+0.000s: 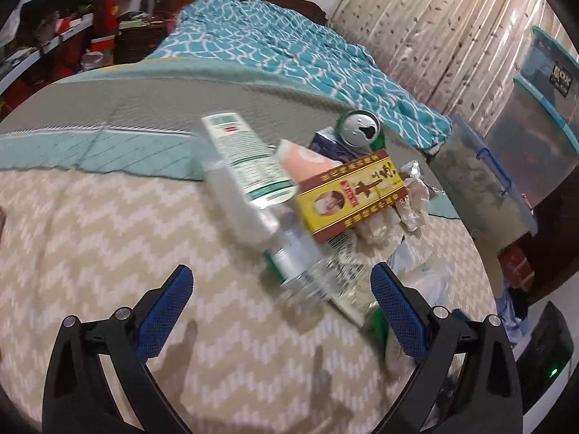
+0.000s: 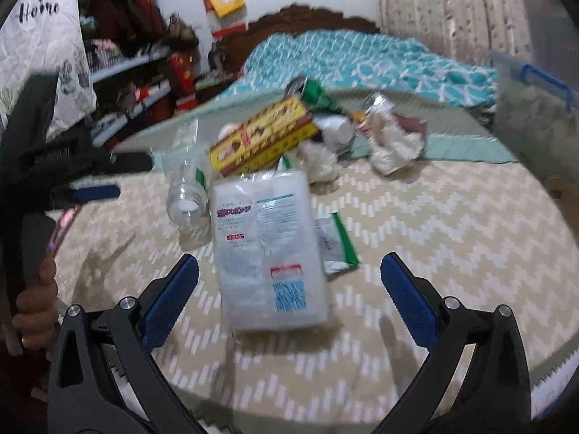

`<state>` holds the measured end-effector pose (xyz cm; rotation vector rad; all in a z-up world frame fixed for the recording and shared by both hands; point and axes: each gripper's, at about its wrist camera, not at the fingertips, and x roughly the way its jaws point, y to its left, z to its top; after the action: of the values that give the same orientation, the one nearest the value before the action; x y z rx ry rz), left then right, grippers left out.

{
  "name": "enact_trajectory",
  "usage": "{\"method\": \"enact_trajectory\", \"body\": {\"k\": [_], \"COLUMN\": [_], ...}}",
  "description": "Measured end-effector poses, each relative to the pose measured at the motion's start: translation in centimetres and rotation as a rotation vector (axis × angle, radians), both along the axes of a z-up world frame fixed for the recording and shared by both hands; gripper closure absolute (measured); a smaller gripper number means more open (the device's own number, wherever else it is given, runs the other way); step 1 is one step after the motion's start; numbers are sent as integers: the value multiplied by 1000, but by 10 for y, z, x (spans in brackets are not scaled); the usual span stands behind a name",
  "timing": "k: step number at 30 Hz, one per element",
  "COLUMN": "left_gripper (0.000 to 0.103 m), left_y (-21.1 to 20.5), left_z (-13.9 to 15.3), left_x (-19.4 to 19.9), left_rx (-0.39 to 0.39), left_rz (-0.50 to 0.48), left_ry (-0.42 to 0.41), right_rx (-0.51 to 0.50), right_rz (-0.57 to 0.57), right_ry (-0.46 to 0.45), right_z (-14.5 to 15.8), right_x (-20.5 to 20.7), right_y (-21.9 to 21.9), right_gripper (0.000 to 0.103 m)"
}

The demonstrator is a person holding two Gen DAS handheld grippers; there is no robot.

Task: Collect trash
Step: 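Grasp the clear plastic bottle with left tool while right tool grasps white plastic bag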

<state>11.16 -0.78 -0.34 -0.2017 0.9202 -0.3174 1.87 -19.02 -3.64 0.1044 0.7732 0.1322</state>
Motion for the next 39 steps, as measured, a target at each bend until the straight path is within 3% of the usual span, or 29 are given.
{"method": "enact_trajectory", "body": {"k": [1, 2, 3, 4, 5, 6, 10, 14, 18, 19, 20, 21, 23, 25, 27, 29, 30, 34, 38, 39], "left_gripper": [9, 9, 10, 22, 47, 54, 60, 63, 67, 70, 84, 103, 103, 101, 81, 26, 20, 17, 16, 15], "left_y": [-6, -13, -17, -19, -20, -20, -2, 18, 7, 3, -3, -9, -25, -42, -49, -47, -45, -25, -1, 7], "left_z": [-3, -8, -14, -18, -21, -28, -27, -13, 17, 22, 28, 33, 38, 37, 28, 22, 21, 11, -9, -17], "left_x": [7, 14, 20, 25, 27, 29, 11, -26, -46, -47, -48, -47, -41, -34, -26, -21, -20, -20, -25, -22], "left_rx": [15, 33, 42, 48, 54, 43, -2, -30, -37, -49, -70, -95, -109, -12, 26, 45, 65, 56, -48, -107], "left_rz": [-4, -4, -1, 1, 3, -1, 7, -11, -57, -73, -93, -121, -160, -143, -113, -51, -14, 88, 136, 151], "left_ry": [10, 26, 37, 43, 49, 69, 38, -27, -122, -140, -155, -159, -148, -140, -86, -57, -58, 27, 178, 237], "right_rx": [-14, -15, 15, 58, 101, 127, 160, 150, 194, 199, 209, 219, 223, 218, 214, 209, 209, 215, 215, 214], "right_rz": [12, 39, 47, 28, -1, -22, -173, -302, -353, -356, -356, -356, -351, -342, -330, -318, -313, -300, -292, -290], "right_ry": [15, 36, 49, 33, 5, -21, -89, -61, -27, -22, -19, -17, -22, -26, -32, -37, -37, -42, -44, -44], "right_z": [-4, -9, -11, -10, -6, -2, 6, -1, -10, -13, -15, -17, -20, -20, -19, -20, -20, -23, -25, -25], "right_x": [5, 7, 5, 0, -8, -16, -44, -51, -44, -43, -42, -42, -47, -48, -49, -51, -52, -54, -50, -49], "right_y": [2, 2, -1, -11, -23, -34, -85, -134, -163, -165, -168, -169, -171, -174, -173, -173, -173, -173, -175, -175], "right_gripper": [8, 20, 40, 41, 41, 41, 41, 41, 41, 40, 40, 40, 40, 40, 39, 38, 38, 37, 37, 37]}}
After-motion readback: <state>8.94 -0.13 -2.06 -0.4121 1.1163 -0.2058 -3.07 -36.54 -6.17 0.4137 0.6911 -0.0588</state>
